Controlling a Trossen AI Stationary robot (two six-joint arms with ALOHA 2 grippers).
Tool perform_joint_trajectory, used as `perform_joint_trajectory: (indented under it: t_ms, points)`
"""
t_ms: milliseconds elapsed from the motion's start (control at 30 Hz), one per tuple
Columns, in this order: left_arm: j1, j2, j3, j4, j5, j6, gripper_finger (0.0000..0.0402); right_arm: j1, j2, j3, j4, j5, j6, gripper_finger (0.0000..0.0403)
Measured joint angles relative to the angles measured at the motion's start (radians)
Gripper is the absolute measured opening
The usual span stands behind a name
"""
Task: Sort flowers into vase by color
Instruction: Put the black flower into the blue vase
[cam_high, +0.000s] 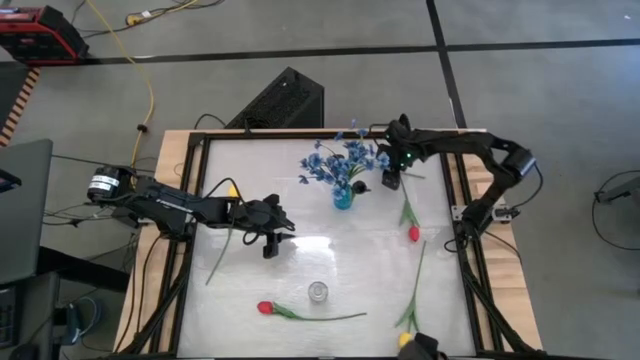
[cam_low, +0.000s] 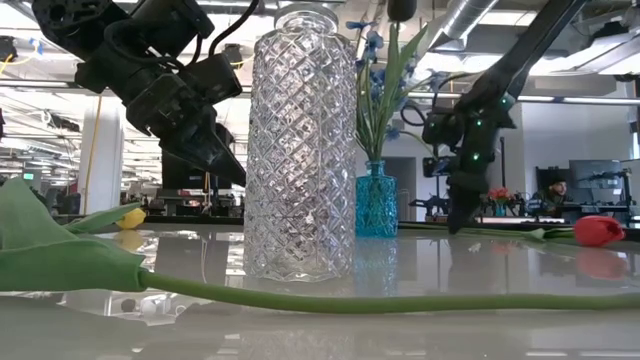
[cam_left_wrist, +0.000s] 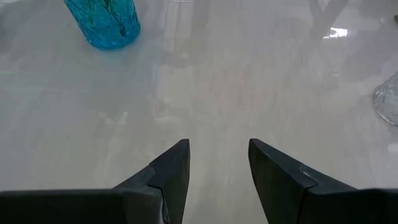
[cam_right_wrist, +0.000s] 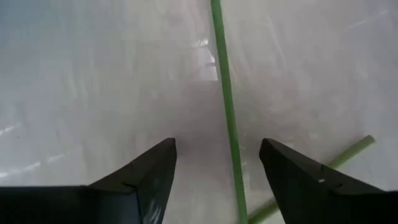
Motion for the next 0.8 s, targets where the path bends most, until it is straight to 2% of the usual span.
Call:
perform_joint_trajectory:
  t_ms: [100, 167, 267, 400, 433, 633, 800]
  points:
    - [0.000, 0.000, 0.000, -0.001, 0.000, -0.001, 0.0153, 0.000, 0.019, 0.021, -0.032, 0.002, -0.002, 0.0255]
    - [0.000, 0.000, 0.000, 0.000, 0.000, 0.000, 0.0153, 0.000, 0.022, 0.035, -0.073, 0.011, -0.002, 0.0227]
    - [0.000, 0.000, 0.000, 0.000, 0.000, 0.000, 0.0153, 0.000, 0.003, 0.048, -0.129, 0.019, 0.000, 0.0157]
    - [0.000, 0.000, 0.000, 0.001, 0.000, -0.001, 0.0153, 0.000, -0.046, 0.058, -0.222, 0.016, 0.023, 0.0037]
    - [0.000, 0.000, 0.000, 0.001, 0.000, -0.003, 0.0153, 0.000, -0.061, 0.062, -0.230, 0.013, 0.027, 0.0022]
    - [0.000, 0.000, 0.000, 0.001, 0.005, -0.010, 0.0153, -0.002, -0.198, 0.069, -0.270, 0.005, 0.095, 0.0022]
    - [0.000, -0.002, 0.000, 0.029, 0.056, 0.059, 0.0153, -0.021, -0.357, 0.069, -0.225, 0.006, 0.229, 0.0014]
